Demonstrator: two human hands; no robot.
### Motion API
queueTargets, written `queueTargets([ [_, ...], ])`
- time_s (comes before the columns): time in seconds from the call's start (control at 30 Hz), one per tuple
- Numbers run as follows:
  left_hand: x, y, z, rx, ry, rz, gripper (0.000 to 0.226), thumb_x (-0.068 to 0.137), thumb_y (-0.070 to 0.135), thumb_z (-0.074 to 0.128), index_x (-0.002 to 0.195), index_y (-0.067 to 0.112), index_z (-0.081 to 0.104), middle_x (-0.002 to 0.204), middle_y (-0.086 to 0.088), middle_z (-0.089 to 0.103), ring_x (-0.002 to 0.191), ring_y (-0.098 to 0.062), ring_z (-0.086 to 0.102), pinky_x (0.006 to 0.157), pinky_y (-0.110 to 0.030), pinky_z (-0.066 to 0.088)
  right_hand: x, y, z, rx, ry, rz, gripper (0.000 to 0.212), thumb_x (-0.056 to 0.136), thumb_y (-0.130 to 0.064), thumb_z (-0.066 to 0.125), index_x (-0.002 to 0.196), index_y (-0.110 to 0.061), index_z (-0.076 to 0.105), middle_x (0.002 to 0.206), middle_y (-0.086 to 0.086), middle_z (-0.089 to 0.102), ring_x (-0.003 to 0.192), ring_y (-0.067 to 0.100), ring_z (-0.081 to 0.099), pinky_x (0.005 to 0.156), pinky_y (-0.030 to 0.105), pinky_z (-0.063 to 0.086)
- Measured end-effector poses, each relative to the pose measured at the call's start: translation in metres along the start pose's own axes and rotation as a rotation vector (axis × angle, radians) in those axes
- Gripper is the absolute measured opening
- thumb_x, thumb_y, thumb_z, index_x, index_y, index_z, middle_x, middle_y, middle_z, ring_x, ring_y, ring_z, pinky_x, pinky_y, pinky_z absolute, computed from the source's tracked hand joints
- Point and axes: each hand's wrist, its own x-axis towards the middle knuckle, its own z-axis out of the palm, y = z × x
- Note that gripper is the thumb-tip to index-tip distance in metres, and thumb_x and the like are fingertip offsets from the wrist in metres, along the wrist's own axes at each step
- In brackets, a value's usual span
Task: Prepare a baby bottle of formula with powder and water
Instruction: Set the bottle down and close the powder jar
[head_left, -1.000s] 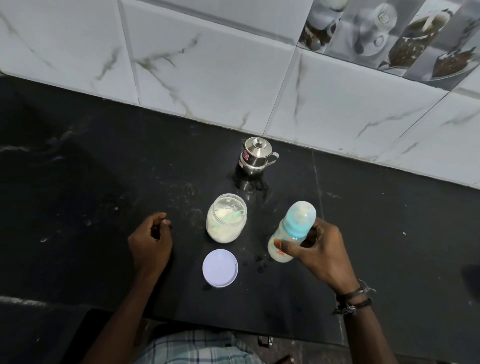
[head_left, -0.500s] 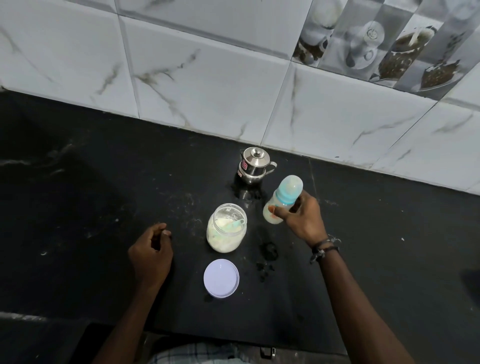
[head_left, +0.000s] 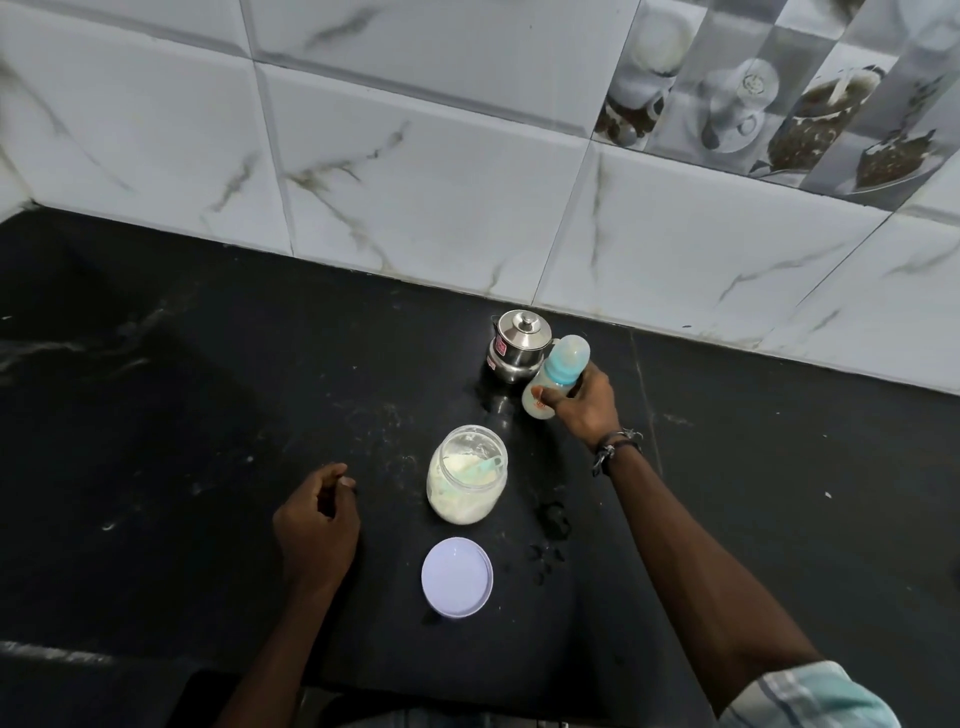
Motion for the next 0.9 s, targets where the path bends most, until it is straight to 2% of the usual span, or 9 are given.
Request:
queueTargets([
  [0.13,0.000,-0.001,0.000,-0.008,0.000,-0.014,0.020,0.089,0.003,0.067,0.105,0.014,0.072,0.088,0.005,0.070,0.082,0.001,0.064,0.076,0.001,0.042,0.007,0.008,0.007,-0.003,-0.003,0.027,0.059,0.072,-0.011,0.085,0.124,-0.007,0.058,0.120,0.009,0.068,0.109,0.024,0.065,0.098,0.043,0.053],
  [0.4,0.001,-0.001,0.001,0.010,0.005,-0.007,0.019,0.089,0.002,0.067,0.105,0.010,0.072,0.090,0.000,0.072,0.082,-0.011,0.067,0.077,-0.002,0.044,0.007,0.019,0.012,-0.038,-0.030,0.017,0.064,0.072,-0.014,0.085,0.128,-0.011,0.055,0.124,0.007,0.066,0.113,0.023,0.063,0.101,0.043,0.051],
  [0.6,0.001,0.000,0.000,0.001,-0.010,-0.029,0.021,0.089,0.002,0.067,0.107,0.012,0.071,0.090,0.001,0.071,0.082,-0.007,0.067,0.076,-0.002,0.046,0.007,0.017,0.009,-0.073,-0.059,0.044,0.068,0.072,-0.018,0.086,0.130,-0.010,0.052,0.127,0.007,0.064,0.116,0.025,0.062,0.101,0.043,0.051],
  [0.7,0.000,0.000,0.000,-0.003,-0.008,-0.013,0.021,0.089,0.000,0.067,0.106,0.012,0.071,0.088,0.001,0.070,0.081,-0.005,0.066,0.075,-0.002,0.046,-0.002,0.009,0.000,-0.085,-0.037,0.123,0.080,0.068,-0.030,0.089,0.133,-0.010,0.046,0.131,0.009,0.060,0.115,0.023,0.060,0.099,0.041,0.050],
  [0.77,0.000,0.000,0.001,-0.008,-0.005,-0.019,0.021,0.088,0.000,0.067,0.106,0.012,0.071,0.088,0.002,0.070,0.080,-0.004,0.066,0.075,-0.001,0.046,-0.019,0.002,-0.007,-0.104,0.001,0.164,0.089,0.069,-0.036,0.088,0.140,-0.010,0.040,0.139,0.014,0.054,0.123,0.026,0.055,0.102,0.043,0.049],
  [0.83,0.000,-0.001,0.001,-0.009,-0.013,-0.022,0.021,0.089,0.001,0.067,0.106,0.013,0.071,0.088,0.004,0.070,0.081,0.000,0.065,0.075,-0.002,0.046,-0.047,-0.002,-0.012,-0.117,0.058,0.156,0.088,0.071,-0.039,0.086,0.141,-0.011,0.040,0.141,0.013,0.053,0.126,0.026,0.053,0.102,0.041,0.048],
  [0.9,0.000,-0.002,0.002,-0.005,-0.015,-0.027,0.022,0.089,0.003,0.067,0.106,0.015,0.071,0.089,0.005,0.069,0.081,0.006,0.064,0.075,-0.001,0.046,-0.081,-0.004,-0.013,-0.115,0.114,0.122,0.076,0.074,-0.039,0.083,0.136,-0.015,0.047,0.135,0.007,0.057,0.122,0.022,0.056,0.101,0.039,0.049],
])
